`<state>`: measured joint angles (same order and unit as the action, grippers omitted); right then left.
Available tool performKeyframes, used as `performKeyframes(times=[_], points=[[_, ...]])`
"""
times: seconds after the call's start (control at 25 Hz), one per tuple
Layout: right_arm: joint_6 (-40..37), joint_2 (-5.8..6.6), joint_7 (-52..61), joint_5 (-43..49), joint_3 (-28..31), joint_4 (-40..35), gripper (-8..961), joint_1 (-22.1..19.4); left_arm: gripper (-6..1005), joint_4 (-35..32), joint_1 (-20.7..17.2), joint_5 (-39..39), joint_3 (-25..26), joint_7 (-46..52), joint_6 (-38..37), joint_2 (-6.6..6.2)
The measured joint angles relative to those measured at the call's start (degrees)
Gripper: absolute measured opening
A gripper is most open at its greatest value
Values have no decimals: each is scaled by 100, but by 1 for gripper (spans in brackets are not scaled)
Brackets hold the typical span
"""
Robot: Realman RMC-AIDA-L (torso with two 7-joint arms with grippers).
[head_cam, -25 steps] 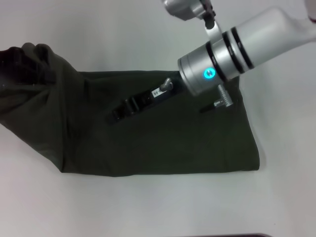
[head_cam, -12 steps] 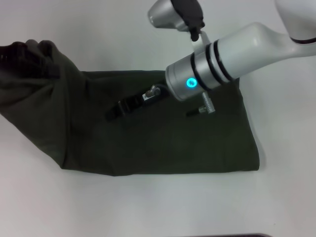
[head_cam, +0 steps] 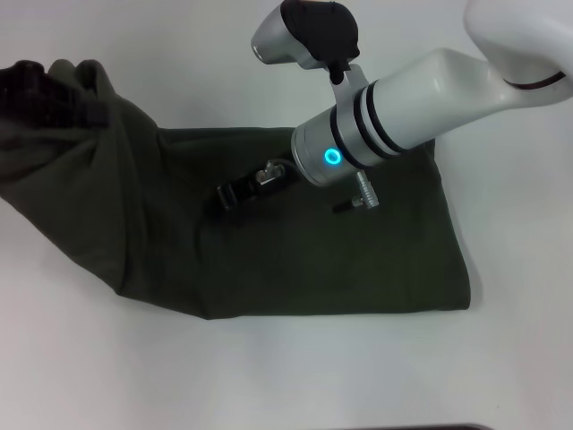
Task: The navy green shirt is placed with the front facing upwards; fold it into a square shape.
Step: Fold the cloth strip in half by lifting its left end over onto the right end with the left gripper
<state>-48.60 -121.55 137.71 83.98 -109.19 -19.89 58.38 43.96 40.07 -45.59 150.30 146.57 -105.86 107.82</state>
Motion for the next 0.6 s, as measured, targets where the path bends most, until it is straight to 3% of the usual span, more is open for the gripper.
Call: performKeyframes(times=[0.32,0.48,0.6], points=[[140,5,54,-63,-69,-122,24,-138,37,6,-15,-65,0,-41,1,-9],[-69,96,3,-257,-21,-650,25,-544,37,8,-55,-73,0,-48,3,-13],[-77,89,-13,-294,-13,-856,25,-728,37,8,-77,-87,6,-47,-8,-20]])
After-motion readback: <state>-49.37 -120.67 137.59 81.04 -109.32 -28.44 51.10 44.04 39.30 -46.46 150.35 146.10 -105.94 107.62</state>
